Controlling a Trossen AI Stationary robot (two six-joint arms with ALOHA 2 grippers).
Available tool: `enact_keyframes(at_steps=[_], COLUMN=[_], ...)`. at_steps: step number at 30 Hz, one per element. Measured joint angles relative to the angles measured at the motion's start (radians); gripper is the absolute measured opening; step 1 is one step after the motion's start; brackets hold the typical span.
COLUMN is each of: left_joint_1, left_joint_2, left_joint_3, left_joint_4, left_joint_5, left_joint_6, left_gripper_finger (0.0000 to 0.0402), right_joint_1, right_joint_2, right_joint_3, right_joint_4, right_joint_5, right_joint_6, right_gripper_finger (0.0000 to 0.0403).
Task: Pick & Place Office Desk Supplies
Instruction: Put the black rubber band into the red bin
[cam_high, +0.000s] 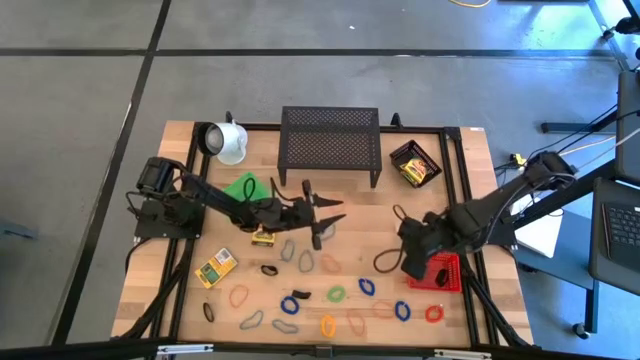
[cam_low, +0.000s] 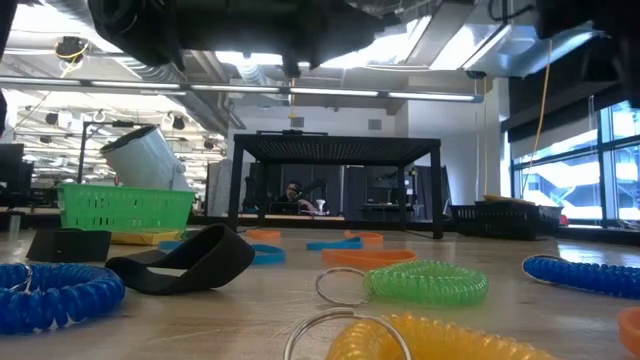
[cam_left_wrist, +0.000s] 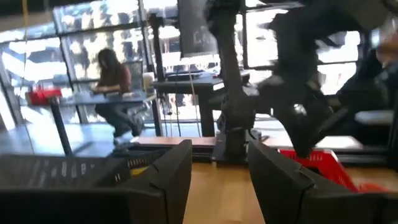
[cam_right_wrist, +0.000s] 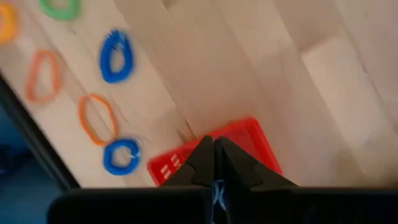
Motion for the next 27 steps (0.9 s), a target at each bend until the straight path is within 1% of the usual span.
enact_keyframes(at_steps=[4, 8, 13, 18, 22, 27], left_joint_1=[0.018, 0.026, 0.031, 0.031, 0.031, 0.031], left_joint_2=[0.000, 0.000, 0.000, 0.000, 0.000, 0.000], left_joint_3=[0.000, 0.000, 0.000, 0.000, 0.000, 0.000], left_joint_4=[-0.002, -0.019, -0.025, -0.025, -0.025, -0.025], left_joint_5=[0.001, 0.007, 0.050, 0.056, 0.055, 0.055], left_joint_6=[-0.118, -0.179, -0.184, -0.182, -0.182, -0.180], left_gripper_finger=[0.0152, 0.0152, 0.0152, 0.0152, 0.0152, 0.0152], right_joint_1=[0.047, 0.080, 0.105, 0.113, 0.113, 0.113], right_joint_2=[0.067, 0.145, 0.237, 0.300, 0.327, 0.337], right_joint_3=[0.000, 0.000, 0.000, 0.000, 0.000, 0.000], right_joint_4=[0.003, -0.002, -0.004, -0.004, -0.004, -0.004], right_joint_5=[-0.006, -0.064, -0.117, -0.159, -0.161, -0.163], right_joint_6=[0.042, 0.048, 0.047, 0.044, 0.044, 0.044], right_gripper_finger=[0.0010, 0.0010, 0.0010, 0.0014, 0.0029, 0.0058])
